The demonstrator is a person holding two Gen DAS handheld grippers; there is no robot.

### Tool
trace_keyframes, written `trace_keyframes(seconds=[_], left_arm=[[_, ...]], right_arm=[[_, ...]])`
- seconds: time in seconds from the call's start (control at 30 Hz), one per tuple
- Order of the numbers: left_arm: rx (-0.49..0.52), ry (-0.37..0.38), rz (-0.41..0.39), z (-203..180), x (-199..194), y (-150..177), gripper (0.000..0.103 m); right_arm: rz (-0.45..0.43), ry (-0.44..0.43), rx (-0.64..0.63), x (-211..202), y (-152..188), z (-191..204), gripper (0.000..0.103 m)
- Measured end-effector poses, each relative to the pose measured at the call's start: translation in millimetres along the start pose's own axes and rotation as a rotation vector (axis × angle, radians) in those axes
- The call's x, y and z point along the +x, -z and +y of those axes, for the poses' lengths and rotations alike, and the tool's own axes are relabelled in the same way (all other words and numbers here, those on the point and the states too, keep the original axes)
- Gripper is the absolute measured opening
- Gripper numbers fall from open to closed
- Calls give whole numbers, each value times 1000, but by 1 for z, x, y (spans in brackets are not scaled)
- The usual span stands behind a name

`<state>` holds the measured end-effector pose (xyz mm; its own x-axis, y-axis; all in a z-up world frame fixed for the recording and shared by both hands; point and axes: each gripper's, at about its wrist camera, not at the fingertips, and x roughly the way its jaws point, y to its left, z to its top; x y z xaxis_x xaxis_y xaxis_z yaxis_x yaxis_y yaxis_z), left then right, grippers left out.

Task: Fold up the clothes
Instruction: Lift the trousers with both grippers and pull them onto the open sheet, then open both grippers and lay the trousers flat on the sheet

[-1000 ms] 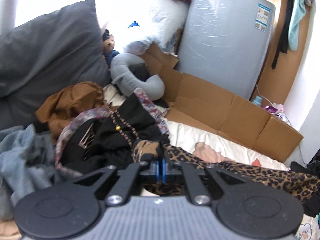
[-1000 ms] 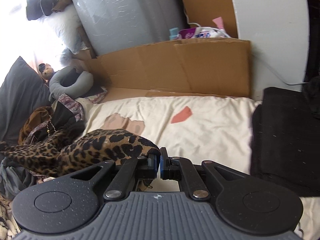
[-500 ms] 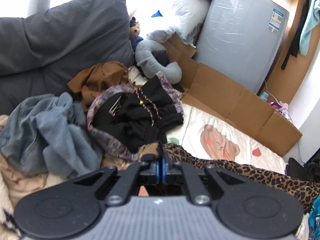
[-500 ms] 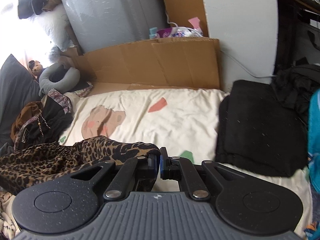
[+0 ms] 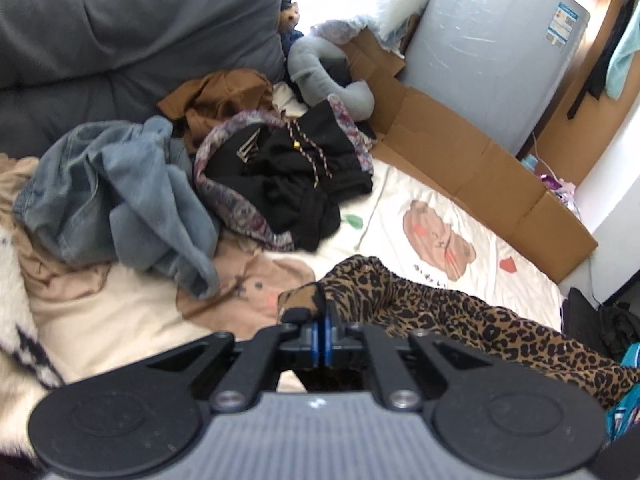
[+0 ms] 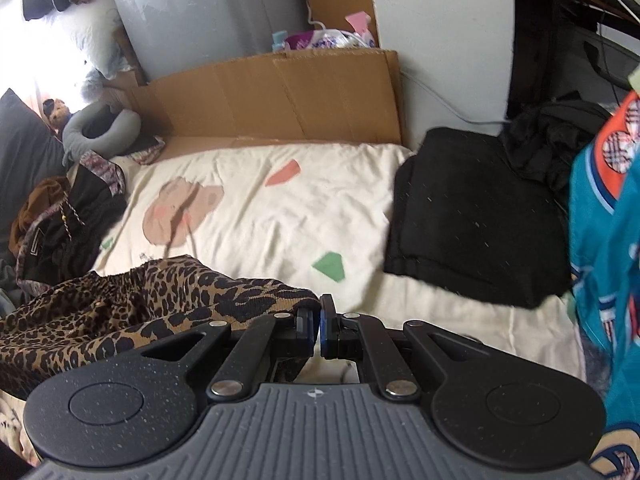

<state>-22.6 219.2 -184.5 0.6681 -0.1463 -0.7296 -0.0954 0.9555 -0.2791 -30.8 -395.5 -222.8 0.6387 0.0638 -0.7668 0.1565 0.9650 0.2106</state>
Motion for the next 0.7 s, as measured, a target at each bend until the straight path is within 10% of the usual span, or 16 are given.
trace_keyframes(seconds=[0.5, 0.7], left_arm=[[0, -2, 134, 1, -6, 41, 5], [-3, -111, 215, 26, -8, 49, 19]], right_arm=[[135, 61, 2, -26, 44, -31, 2], [205, 107, 9, -24, 57, -39, 29]])
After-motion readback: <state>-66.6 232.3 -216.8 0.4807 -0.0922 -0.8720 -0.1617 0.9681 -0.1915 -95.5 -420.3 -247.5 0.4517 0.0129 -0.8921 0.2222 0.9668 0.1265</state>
